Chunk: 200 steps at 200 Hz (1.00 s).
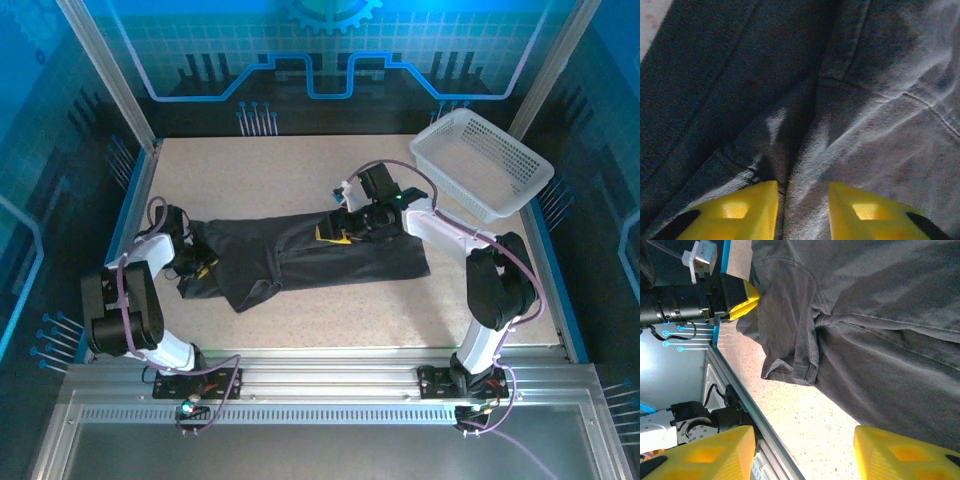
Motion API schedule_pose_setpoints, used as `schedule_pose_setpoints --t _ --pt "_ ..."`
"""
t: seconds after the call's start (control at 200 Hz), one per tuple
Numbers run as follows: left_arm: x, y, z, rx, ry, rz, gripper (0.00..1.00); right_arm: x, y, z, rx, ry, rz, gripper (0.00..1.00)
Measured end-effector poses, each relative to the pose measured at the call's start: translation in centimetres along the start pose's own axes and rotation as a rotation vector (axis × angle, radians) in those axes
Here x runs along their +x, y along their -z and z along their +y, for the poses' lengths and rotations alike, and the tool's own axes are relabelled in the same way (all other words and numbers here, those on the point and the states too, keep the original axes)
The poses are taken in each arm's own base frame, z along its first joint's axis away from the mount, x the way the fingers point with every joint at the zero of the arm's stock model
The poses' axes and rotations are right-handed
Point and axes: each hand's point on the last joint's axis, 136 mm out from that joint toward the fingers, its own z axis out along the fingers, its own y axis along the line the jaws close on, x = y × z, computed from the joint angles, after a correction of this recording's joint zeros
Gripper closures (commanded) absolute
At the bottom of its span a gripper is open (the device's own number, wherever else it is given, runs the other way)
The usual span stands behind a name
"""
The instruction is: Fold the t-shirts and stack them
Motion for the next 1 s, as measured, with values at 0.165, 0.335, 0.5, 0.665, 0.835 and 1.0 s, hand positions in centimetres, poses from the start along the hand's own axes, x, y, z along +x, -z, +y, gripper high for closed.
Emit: schedule_pose_setpoints --t 0.165,0.335,0.5,0.665,0.835,1.0 --pt "0.0 -0.1 0.1 -0.002 0.0 -0.002 0.66 -0.2 0.1 0.2 -0.002 0.004 -0.004 0.44" --pt "0.0 -0.2 -0.2 0.011 -0.001 -0.001 0.74 -0.2 0.0 0.1 -0.002 0.003 -0.003 0.44" --pt "0.1 -0.3 -0.3 0.021 0.0 0.009 0.84 -0.2 0.0 0.1 -0.002 0.003 -0.003 0.44" --pt "0.1 -0.3 -0.3 0.023 -0.001 0.008 0.95 -0.2 0.0 0.1 -0.002 0.003 -0.003 0.44" --pt "0.0 0.3 -0.5 0.029 0.001 -0.004 1.0 -0.2 0.0 0.1 -0.001 0.001 -0.001 0.45" --pt "-0.9 2.0 -1.6 0.048 0.015 -0.034 1.0 -0.2 0.0 0.0 0.0 0.0 -0.003 0.45"
